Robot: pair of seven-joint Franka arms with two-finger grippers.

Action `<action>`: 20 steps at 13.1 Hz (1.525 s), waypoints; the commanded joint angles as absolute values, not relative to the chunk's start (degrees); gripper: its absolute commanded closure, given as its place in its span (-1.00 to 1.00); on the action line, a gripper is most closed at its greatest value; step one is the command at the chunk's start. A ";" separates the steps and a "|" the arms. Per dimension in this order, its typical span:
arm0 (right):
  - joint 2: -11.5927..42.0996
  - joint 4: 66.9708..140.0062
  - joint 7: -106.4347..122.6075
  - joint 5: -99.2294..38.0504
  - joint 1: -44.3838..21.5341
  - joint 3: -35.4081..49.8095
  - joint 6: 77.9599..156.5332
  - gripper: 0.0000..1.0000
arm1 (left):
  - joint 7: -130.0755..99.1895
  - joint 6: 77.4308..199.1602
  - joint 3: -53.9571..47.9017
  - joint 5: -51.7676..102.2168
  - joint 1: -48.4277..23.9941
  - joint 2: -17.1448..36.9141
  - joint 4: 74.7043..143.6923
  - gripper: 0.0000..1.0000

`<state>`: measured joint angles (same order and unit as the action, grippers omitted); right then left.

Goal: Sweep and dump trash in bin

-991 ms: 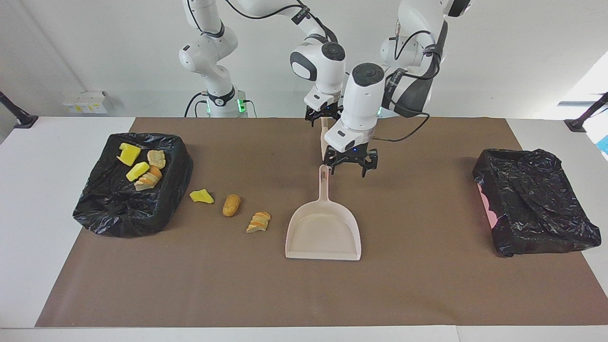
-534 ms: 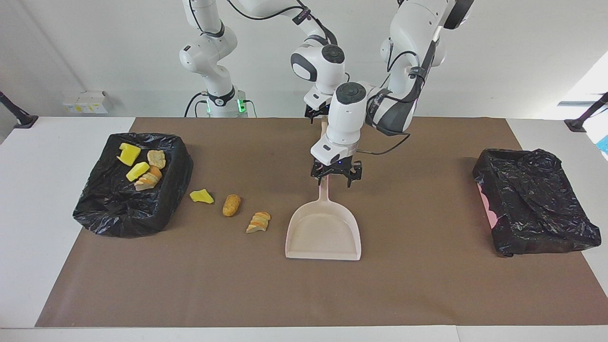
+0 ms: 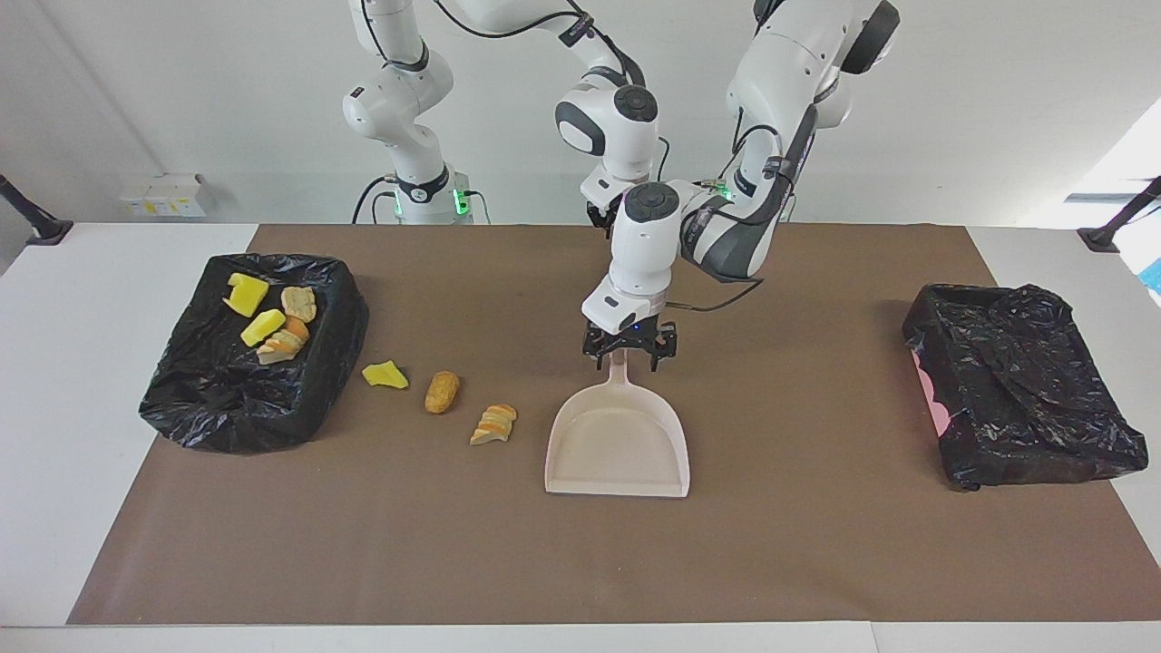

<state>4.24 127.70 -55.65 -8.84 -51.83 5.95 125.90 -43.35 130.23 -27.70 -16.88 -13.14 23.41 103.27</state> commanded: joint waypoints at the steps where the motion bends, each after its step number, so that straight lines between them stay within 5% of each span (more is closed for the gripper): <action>1: 2.90 127.18 -53.79 -10.37 -50.19 5.71 122.27 1.00 | -44.74 129.81 -27.69 -18.37 -13.62 23.38 103.19 -0.02; 4: -0.60 127.18 -51.34 -10.20 -44.41 5.63 117.88 1.00 | -44.21 129.55 -27.69 -18.46 -13.62 23.29 103.18 0.75; 6: -2.19 127.18 -48.79 -10.20 -40.71 5.63 115.67 1.00 | -43.69 128.07 -27.69 -18.89 -13.62 22.59 103.01 1.00; 13: -4.66 126.21 -40.87 -4.68 -24.37 5.54 108.81 1.00 | -7.62 114.71 -27.95 -17.76 -9.24 17.23 102.92 1.00; 20: -7.65 126.91 -32.64 6.50 -7.41 5.54 101.86 1.00 | 25.00 117.23 -27.86 -13.36 -8.00 17.49 103.18 1.00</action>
<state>-6.29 124.98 -37.08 5.09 -11.38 4.80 101.36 16.61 115.37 -27.71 -14.40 -8.25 18.15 102.37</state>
